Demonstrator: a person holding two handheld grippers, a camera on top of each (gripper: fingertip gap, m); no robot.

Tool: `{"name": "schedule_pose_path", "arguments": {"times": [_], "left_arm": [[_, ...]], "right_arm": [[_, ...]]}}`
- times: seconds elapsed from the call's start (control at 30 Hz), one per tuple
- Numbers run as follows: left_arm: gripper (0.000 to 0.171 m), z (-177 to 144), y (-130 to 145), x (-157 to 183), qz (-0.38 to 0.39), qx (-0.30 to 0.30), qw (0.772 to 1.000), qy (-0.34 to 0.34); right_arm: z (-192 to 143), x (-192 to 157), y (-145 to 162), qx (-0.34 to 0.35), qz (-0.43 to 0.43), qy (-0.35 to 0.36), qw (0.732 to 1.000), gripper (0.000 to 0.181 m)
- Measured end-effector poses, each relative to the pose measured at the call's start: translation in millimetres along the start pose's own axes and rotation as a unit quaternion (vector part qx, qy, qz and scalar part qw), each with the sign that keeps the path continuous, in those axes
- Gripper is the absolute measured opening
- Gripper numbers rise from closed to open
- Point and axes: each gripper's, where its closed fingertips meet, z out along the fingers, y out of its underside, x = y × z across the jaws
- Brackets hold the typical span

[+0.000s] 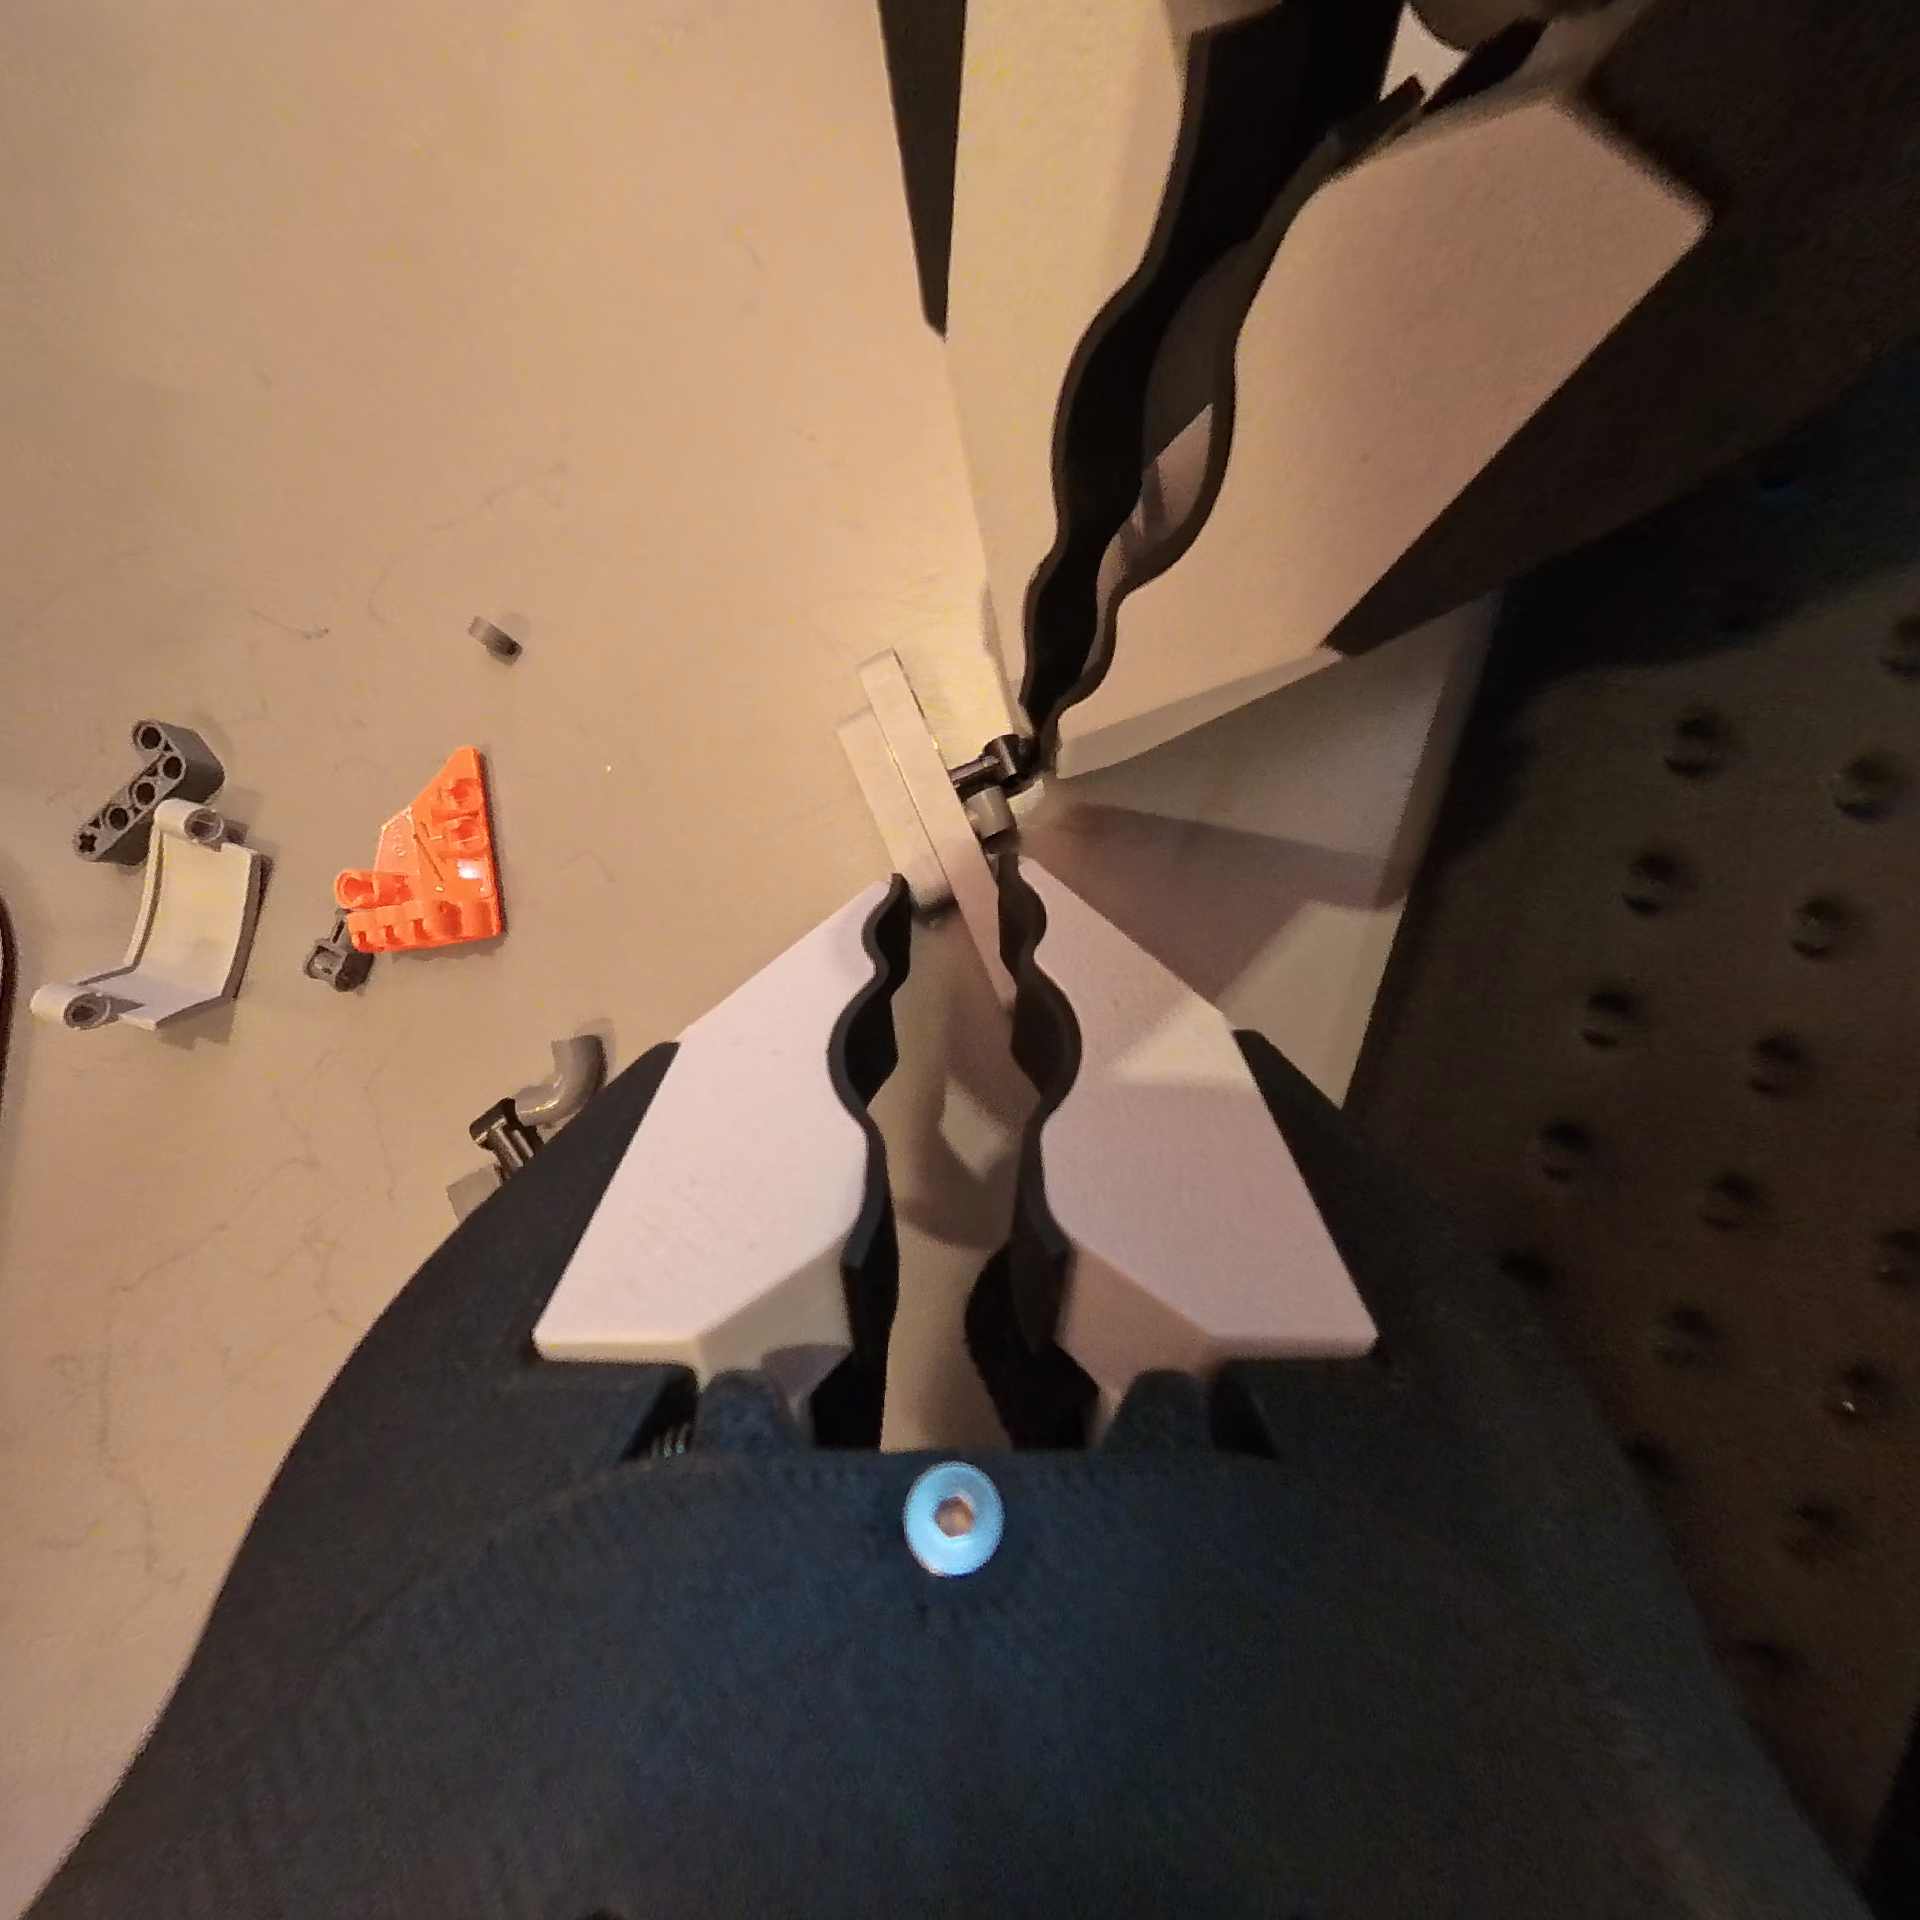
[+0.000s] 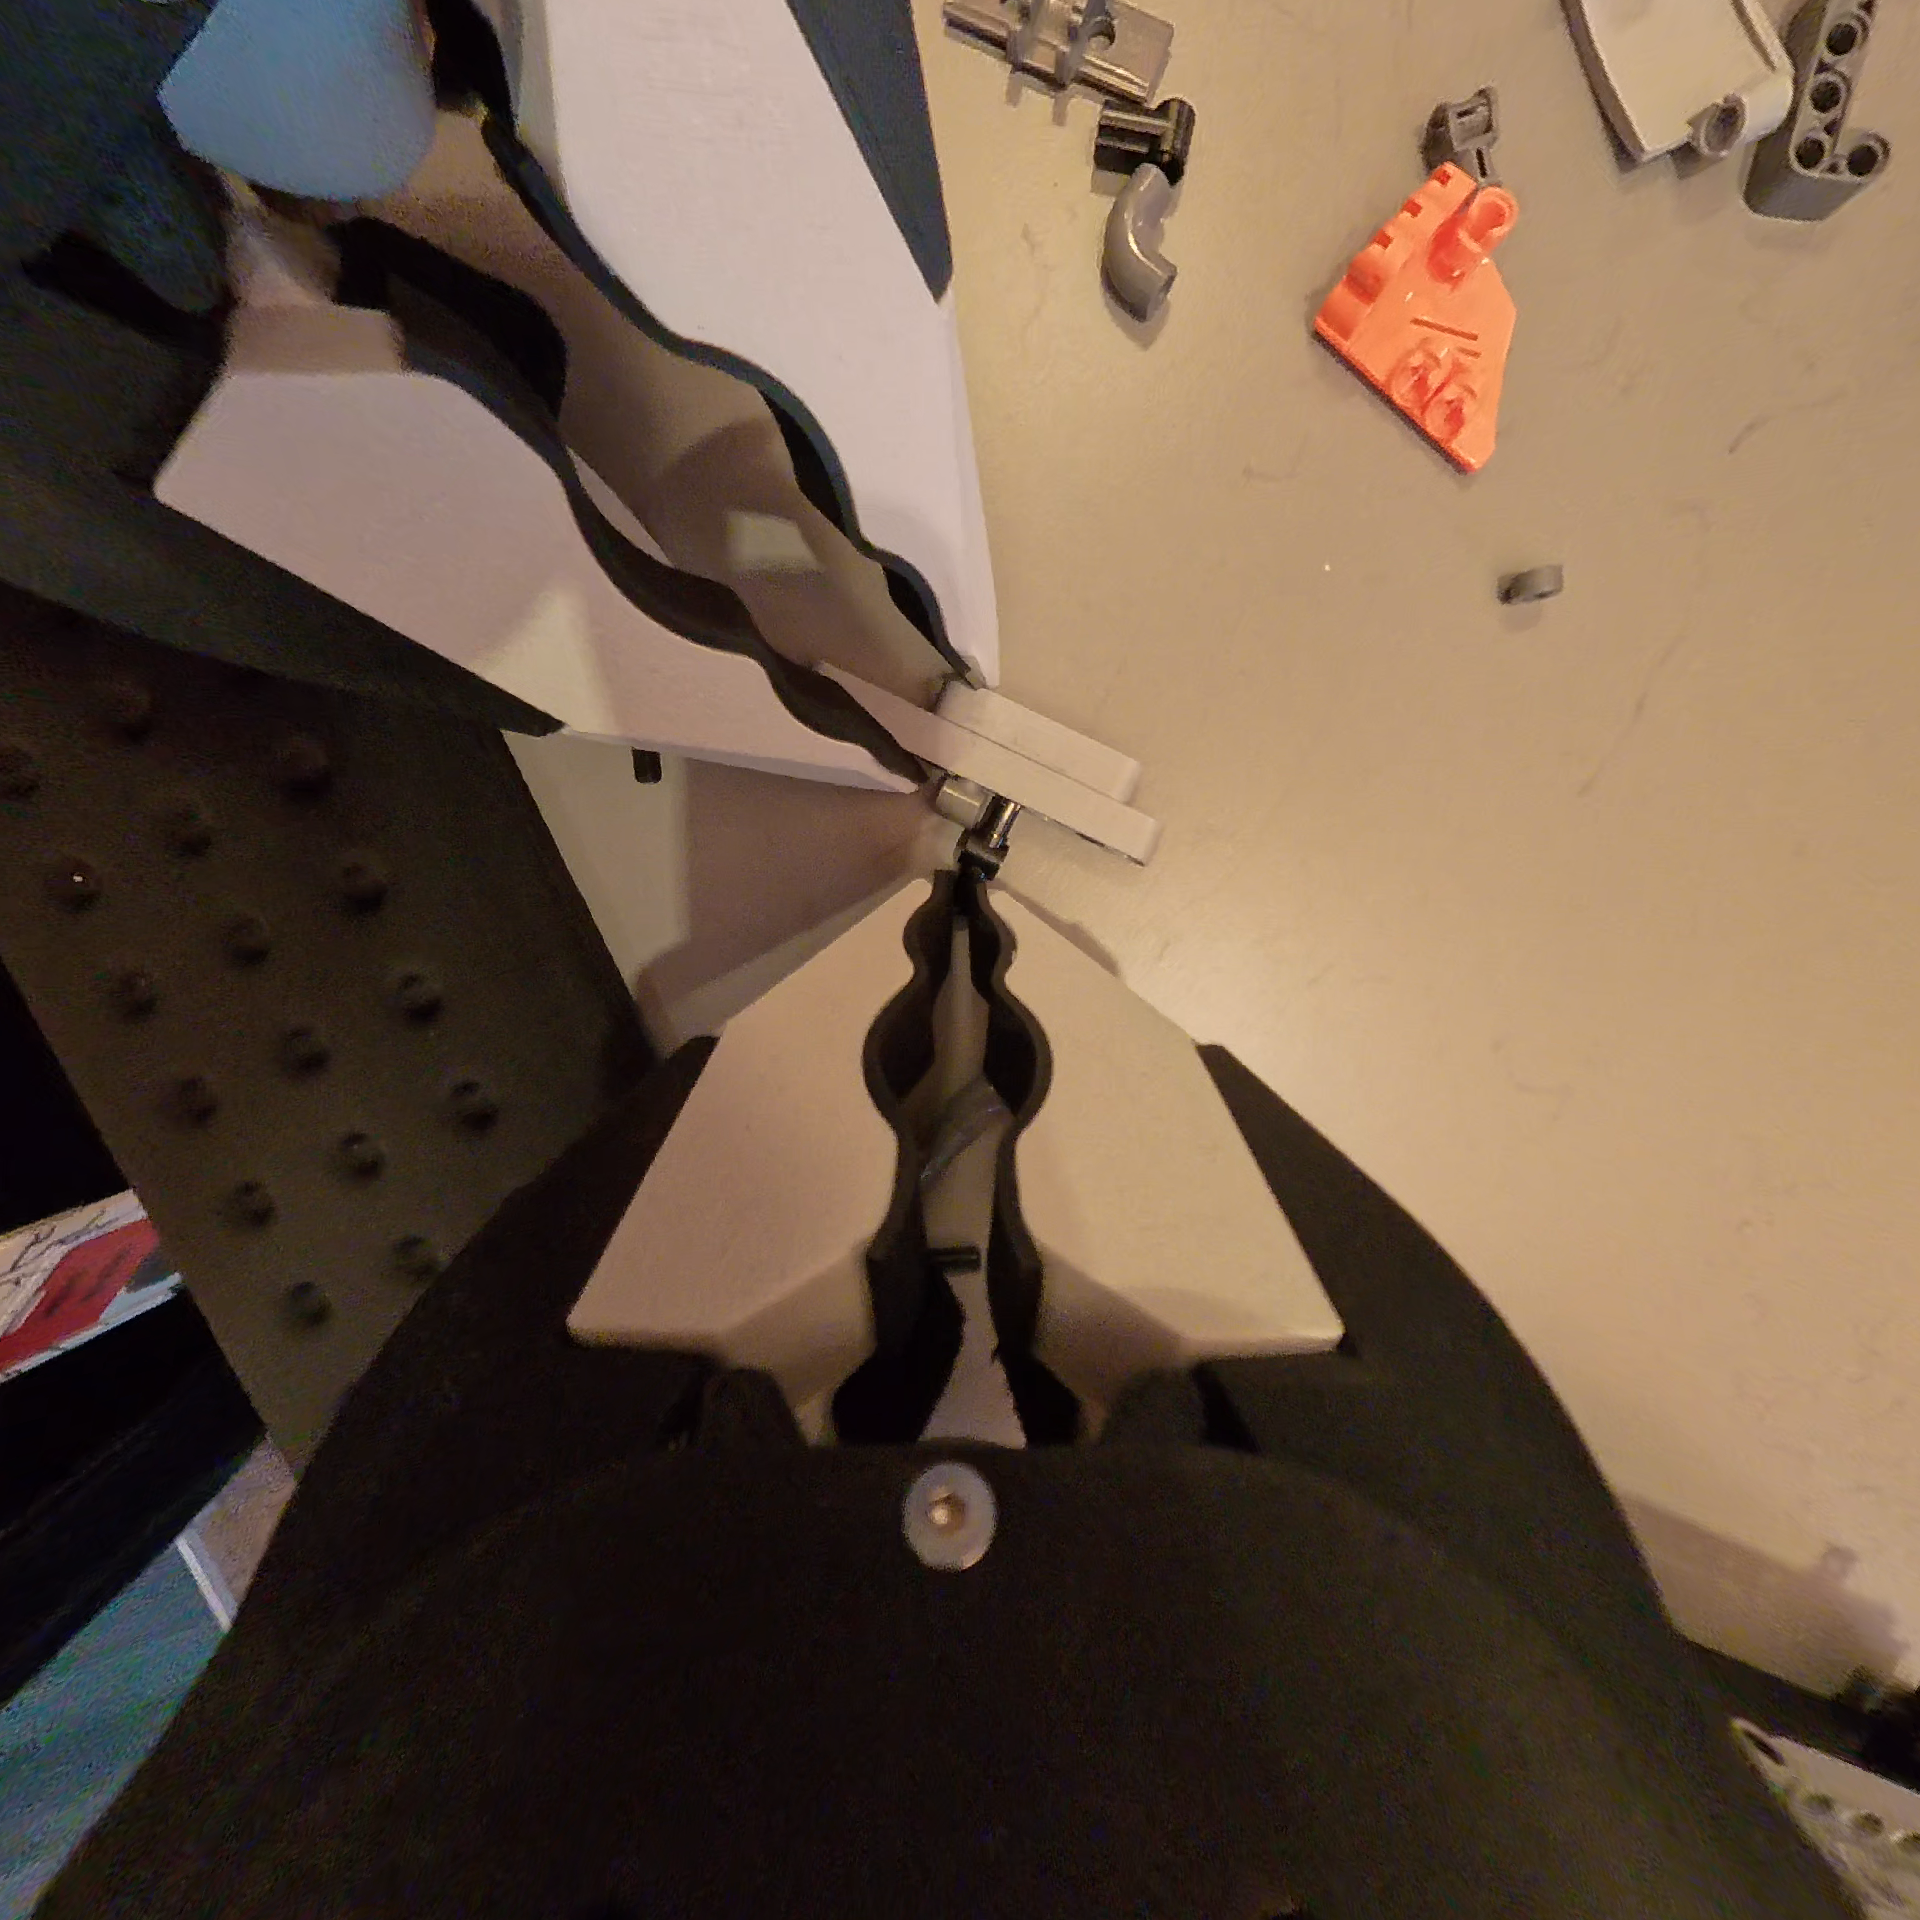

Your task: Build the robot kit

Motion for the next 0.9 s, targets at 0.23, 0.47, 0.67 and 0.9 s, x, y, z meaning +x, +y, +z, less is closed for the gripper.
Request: {"name": "schedule_pose_path", "arguments": {"times": [0.23, 0.47, 0.67, 0.9], "left_arm": [[0.015, 0.3, -0.5, 0.1, 0.005, 0.006, 1.000, 0.002], [0.016, -0.7, -1.0, -0.7, -0.007, 0.023, 1.000, 0.011], [0.029, -3.8, -4.4, 0.9, -0.007, 0.033, 0.999, 0.027], [0.029, 0.5, -6.4, 2.2, 0.005, 0.018, 0.997, 0.072]], "right_arm": [[-0.5, 0.1, 0.0, 0.008, -0.016, -0.038, 0.999, 0.000], [-1.0, 0.4, 0.2, 0.033, 0.004, -0.047, 0.998, 0.000], [-1.4, -0.1, 1.2, 0.040, 0.022, -0.037, 0.998, 0.000], [-2.3, -1.0, 1.7, 0.053, 0.035, -0.025, 0.998, 0.002]]}}
